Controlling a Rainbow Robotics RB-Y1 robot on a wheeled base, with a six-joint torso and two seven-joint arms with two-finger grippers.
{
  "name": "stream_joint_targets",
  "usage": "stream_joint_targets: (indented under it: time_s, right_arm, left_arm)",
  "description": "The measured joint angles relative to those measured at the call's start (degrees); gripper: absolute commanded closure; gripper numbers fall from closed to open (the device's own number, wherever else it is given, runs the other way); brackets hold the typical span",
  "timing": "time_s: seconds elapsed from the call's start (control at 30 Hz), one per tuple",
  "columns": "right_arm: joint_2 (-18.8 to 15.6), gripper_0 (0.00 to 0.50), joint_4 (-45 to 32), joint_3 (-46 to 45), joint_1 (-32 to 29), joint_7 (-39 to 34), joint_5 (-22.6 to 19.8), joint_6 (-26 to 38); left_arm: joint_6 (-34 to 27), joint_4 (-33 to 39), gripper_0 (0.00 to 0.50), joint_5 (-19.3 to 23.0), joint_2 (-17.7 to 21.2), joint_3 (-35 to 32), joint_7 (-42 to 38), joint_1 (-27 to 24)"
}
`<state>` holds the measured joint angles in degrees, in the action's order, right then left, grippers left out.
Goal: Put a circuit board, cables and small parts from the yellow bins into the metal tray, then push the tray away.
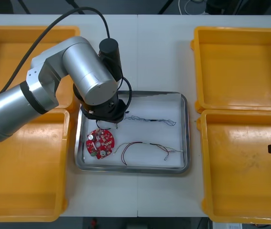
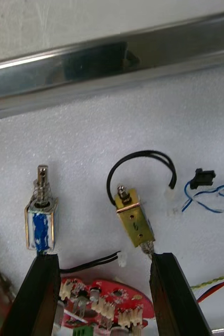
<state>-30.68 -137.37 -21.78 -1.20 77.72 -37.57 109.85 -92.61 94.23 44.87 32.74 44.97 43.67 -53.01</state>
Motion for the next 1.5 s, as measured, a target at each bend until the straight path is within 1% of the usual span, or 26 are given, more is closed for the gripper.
stream_joint_targets:
  time_s: [0.17,0.37,0.53,0.67,0.8,0.93,1.07,1.17,1.27,1.33,1.43,1.5]
  right_arm:
    - [-1.0,0.0,0.0,0.0,1.0,0.0,-1.4,0.0]
    - [-2.4,0.0,0.0,0.6,3.1,0.0,-3.2,0.0]
    - [-5.8,0.0,0.0,3.2,4.8,0.0,-8.5,0.0]
    - [-8.6,0.0,0.0,6.3,7.3,0.0,-10.9,0.0]
    - [-9.7,0.0,0.0,10.2,11.4,0.0,-11.8,0.0]
    - [-9.8,0.0,0.0,15.4,16.0,0.0,-12.3,0.0]
    - [-9.8,0.0,0.0,22.2,21.0,0.0,-12.3,0.0]
    - [-9.8,0.0,0.1,27.4,24.5,-0.1,-12.3,0.0]
    - [-9.8,0.0,0.3,33.5,28.2,-0.6,-12.1,0.0]
    - [-9.5,0.0,1.0,37.9,30.9,-1.3,-11.2,0.0]
    - [-8.2,0.0,2.9,43.9,34.6,-1.4,-9.5,0.0]
    - [-6.6,0.0,4.1,47.4,36.8,-1.4,-8.2,0.0]
  left_arm:
    - [-5.7,4.3,0.0,0.1,0.1,-3.5,0.0,0.0]
    - [-11.5,9.6,0.0,3.3,1.1,-10.4,0.0,0.1]
    - [-16.3,15.0,0.0,6.1,3.8,-15.6,0.0,1.2]
    - [-16.8,18.1,0.0,8.8,6.7,-21.0,0.0,3.2]
    - [-16.9,20.7,0.0,10.9,9.9,-26.9,0.0,6.1]
    - [-16.9,22.3,0.0,13.4,13.5,-32.3,0.4,9.7]
    - [-17.0,23.3,0.0,14.6,16.5,-37.1,2.1,14.1]
    - [-17.0,23.7,0.0,15.1,17.7,-40.8,5.7,17.2]
    - [-17.0,23.9,0.0,15.5,18.5,-44.9,11.2,20.6]
    - [-17.0,24.0,0.0,15.7,18.9,-48.0,15.1,22.9]
    - [-17.0,24.1,0.0,16.0,19.3,-52.2,18.8,26.2]
    - [-17.0,24.1,0.0,16.2,19.7,-54.5,19.1,28.4]
